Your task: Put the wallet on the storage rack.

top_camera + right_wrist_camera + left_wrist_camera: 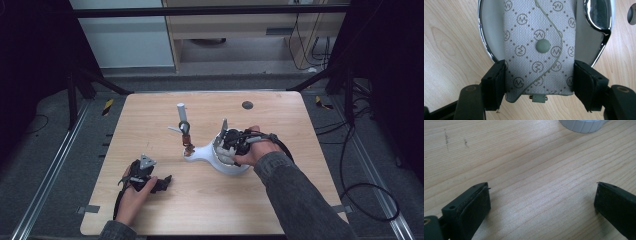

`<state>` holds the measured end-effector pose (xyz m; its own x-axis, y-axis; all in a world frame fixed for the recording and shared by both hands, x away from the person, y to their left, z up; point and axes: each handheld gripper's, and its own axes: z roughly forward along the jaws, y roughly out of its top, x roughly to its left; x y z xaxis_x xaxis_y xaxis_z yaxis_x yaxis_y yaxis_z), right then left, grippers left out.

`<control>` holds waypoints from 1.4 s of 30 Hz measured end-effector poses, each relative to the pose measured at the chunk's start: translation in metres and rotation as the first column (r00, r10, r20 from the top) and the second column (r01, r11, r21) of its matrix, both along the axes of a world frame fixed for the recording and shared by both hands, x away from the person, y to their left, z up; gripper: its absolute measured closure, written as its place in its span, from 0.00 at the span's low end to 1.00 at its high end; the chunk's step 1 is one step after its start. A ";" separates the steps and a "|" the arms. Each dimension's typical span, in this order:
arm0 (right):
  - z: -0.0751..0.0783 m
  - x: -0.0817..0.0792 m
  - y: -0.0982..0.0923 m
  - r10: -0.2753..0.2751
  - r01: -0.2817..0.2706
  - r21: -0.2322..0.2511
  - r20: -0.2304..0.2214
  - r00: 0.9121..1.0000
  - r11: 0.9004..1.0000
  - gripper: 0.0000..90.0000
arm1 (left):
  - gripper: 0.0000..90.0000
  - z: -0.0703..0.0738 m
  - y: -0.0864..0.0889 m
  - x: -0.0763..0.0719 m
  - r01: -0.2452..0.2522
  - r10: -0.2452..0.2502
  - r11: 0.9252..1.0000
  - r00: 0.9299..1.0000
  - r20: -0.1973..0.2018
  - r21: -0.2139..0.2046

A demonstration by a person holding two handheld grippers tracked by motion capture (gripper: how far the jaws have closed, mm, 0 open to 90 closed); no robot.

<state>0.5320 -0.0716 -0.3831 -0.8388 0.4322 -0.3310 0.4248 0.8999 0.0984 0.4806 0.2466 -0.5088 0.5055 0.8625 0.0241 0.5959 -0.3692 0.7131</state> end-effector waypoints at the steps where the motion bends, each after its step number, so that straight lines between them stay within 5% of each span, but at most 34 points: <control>1: 0.000 0.000 0.000 0.000 0.000 0.000 0.000 1.000 1.000 0.35 | 0.00 0.000 0.000 0.000 0.000 0.000 1.000 1.000 0.000 0.000; 37: -0.010 0.008 0.007 -0.020 0.021 0.014 -0.038 0.999 1.000 0.35 | 0.00 0.000 -0.001 0.000 0.001 -0.001 1.000 1.000 0.002 -0.002; 42: -0.010 0.006 0.007 -0.030 0.031 0.049 -0.024 0.999 0.998 0.27 | 0.00 0.000 -0.001 0.000 0.002 -0.002 1.000 1.000 0.002 -0.002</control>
<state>0.5384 -0.0645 -0.3930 -0.8322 0.4734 -0.2888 0.4551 0.8806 0.1321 0.4808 0.2457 -0.5089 0.5068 0.8618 0.0239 0.5937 -0.3689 0.7151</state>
